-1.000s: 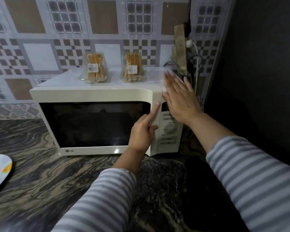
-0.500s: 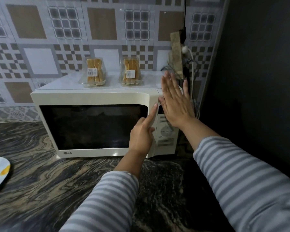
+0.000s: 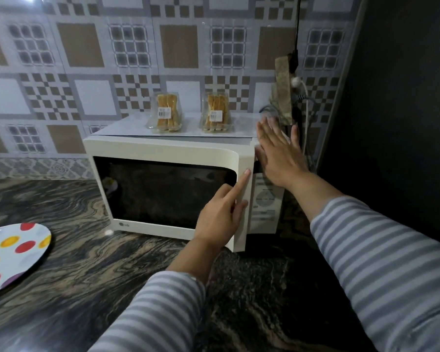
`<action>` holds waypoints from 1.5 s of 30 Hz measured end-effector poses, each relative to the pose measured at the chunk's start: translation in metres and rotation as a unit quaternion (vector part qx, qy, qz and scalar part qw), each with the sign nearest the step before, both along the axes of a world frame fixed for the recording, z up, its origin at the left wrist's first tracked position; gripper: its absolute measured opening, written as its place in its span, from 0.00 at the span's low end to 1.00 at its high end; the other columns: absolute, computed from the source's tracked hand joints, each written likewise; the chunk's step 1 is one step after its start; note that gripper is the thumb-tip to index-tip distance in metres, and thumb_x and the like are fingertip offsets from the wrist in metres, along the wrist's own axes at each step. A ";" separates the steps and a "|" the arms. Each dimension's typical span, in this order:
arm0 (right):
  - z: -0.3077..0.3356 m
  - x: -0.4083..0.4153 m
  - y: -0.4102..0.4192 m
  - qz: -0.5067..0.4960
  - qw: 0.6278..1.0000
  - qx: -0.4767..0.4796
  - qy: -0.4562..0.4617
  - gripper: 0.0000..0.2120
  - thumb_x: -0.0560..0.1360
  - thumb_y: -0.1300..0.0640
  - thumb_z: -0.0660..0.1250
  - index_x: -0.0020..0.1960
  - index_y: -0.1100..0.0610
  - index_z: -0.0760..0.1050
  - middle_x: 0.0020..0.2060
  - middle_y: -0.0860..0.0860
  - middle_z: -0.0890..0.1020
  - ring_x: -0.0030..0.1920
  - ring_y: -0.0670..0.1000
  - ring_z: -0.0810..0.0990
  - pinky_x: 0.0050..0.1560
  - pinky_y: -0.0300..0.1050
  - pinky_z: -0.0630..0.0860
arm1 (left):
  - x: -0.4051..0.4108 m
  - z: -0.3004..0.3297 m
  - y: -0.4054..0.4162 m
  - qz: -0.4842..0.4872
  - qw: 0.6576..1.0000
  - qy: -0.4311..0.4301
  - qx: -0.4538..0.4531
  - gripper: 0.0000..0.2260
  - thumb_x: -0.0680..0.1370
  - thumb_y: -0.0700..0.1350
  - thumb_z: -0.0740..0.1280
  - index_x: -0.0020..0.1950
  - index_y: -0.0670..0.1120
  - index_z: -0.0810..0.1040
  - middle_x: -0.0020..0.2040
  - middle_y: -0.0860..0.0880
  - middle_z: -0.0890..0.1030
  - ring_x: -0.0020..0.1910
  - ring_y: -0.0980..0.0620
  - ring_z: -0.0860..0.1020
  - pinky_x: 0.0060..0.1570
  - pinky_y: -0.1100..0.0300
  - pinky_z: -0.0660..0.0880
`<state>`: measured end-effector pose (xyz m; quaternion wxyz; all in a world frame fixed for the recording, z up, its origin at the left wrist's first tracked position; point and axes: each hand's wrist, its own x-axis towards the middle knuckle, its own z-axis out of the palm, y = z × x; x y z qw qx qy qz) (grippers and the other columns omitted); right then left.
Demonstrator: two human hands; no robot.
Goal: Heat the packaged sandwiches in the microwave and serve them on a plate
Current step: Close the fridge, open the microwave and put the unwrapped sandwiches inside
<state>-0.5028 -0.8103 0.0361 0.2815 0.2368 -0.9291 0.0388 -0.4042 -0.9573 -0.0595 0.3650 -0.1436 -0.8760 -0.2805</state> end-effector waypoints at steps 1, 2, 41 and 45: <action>0.007 0.007 -0.003 0.007 1.000 -0.028 -0.010 0.25 0.83 0.49 0.42 0.78 0.55 0.46 0.78 0.50 0.45 0.77 0.47 0.40 0.74 0.58 0.35 | 0.007 0.006 -0.005 0.038 0.999 0.017 -0.019 0.27 0.81 0.49 0.60 0.76 0.62 0.52 0.47 0.54 0.69 0.39 0.55 0.71 0.32 0.56 0.74; 0.014 0.014 -0.008 0.021 0.998 -0.065 -0.017 0.24 0.83 0.51 0.44 0.78 0.55 0.52 0.78 0.50 0.50 0.78 0.47 0.44 0.75 0.58 0.38 | 0.012 0.013 -0.012 0.078 0.996 0.040 -0.030 0.25 0.81 0.51 0.59 0.77 0.61 0.55 0.49 0.54 0.69 0.42 0.55 0.72 0.33 0.58 0.73; 0.034 0.318 -0.175 -0.022 0.970 -0.127 -0.205 0.22 0.83 0.48 0.44 0.73 0.46 0.67 0.73 0.49 0.66 0.76 0.53 0.56 0.75 0.61 0.41 | 0.180 0.097 -0.202 0.104 0.964 -0.206 -0.128 0.26 0.79 0.65 0.40 0.77 0.62 0.54 0.79 0.57 0.51 0.78 0.55 0.47 0.74 0.41 0.41; 0.039 0.332 -0.197 -0.040 0.960 -0.096 -0.261 0.27 0.78 0.36 0.48 0.76 0.39 0.55 0.78 0.52 0.50 0.78 0.56 0.41 0.73 0.63 0.36 | 0.202 0.109 -0.232 0.107 0.953 -0.240 -0.150 0.27 0.79 0.66 0.39 0.76 0.63 0.55 0.79 0.59 0.52 0.78 0.55 0.47 0.74 0.40 0.41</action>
